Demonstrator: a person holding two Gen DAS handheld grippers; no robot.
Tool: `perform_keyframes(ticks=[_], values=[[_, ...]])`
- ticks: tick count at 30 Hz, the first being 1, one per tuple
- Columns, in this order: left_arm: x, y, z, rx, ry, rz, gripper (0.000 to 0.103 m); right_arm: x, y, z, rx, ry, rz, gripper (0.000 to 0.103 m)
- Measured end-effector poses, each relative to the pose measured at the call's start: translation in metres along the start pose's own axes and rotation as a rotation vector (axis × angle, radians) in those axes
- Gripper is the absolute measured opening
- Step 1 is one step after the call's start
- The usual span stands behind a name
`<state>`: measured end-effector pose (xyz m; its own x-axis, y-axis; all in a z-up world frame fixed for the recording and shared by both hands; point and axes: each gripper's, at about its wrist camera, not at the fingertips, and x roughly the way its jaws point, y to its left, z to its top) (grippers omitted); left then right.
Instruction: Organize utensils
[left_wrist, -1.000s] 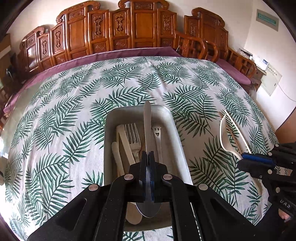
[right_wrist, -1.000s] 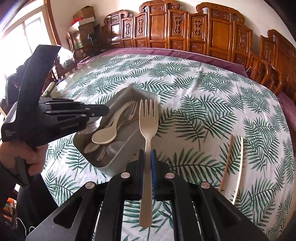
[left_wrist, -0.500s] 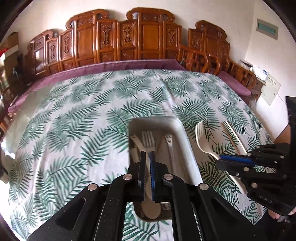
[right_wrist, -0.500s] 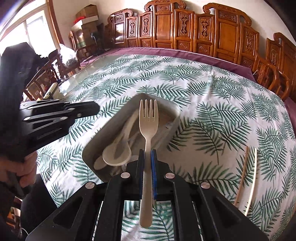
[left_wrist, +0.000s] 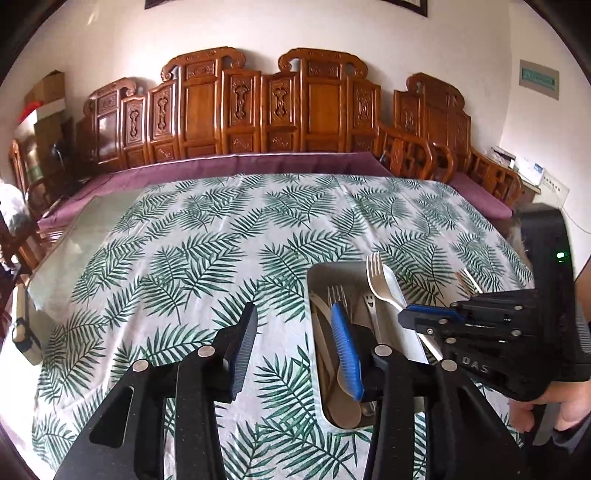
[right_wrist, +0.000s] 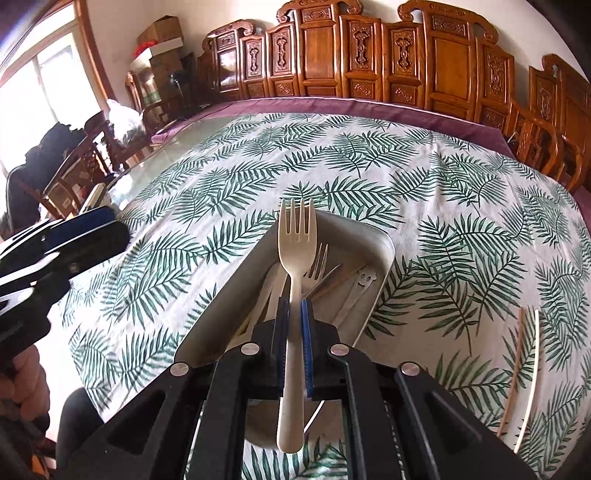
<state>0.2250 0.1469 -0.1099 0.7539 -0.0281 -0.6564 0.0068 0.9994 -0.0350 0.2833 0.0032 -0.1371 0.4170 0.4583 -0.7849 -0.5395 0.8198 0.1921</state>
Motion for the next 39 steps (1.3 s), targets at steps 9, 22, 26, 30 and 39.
perform_keyframes(ticks=[9, 22, 26, 30, 39], values=[[-0.001, 0.008, -0.002, -0.024, -0.025, 0.007, 0.067, 0.016, 0.002, 0.004, 0.019, 0.007, -0.002, 0.009], [0.005, 0.001, -0.009, -0.007, -0.003, 0.005, 0.068, -0.001, -0.012, 0.002, 0.012, -0.027, -0.016, 0.009], [0.006, -0.007, -0.012, 0.011, 0.004, -0.003, 0.068, -0.015, -0.023, -0.007, -0.003, -0.036, -0.04, 0.009], [0.008, -0.016, -0.015, 0.032, 0.011, -0.015, 0.068, -0.033, -0.037, -0.022, -0.022, -0.044, -0.069, 0.009], [0.005, -0.047, -0.024, 0.065, 0.02, -0.071, 0.09, -0.074, -0.07, -0.064, 0.021, -0.049, -0.112, 0.009]])
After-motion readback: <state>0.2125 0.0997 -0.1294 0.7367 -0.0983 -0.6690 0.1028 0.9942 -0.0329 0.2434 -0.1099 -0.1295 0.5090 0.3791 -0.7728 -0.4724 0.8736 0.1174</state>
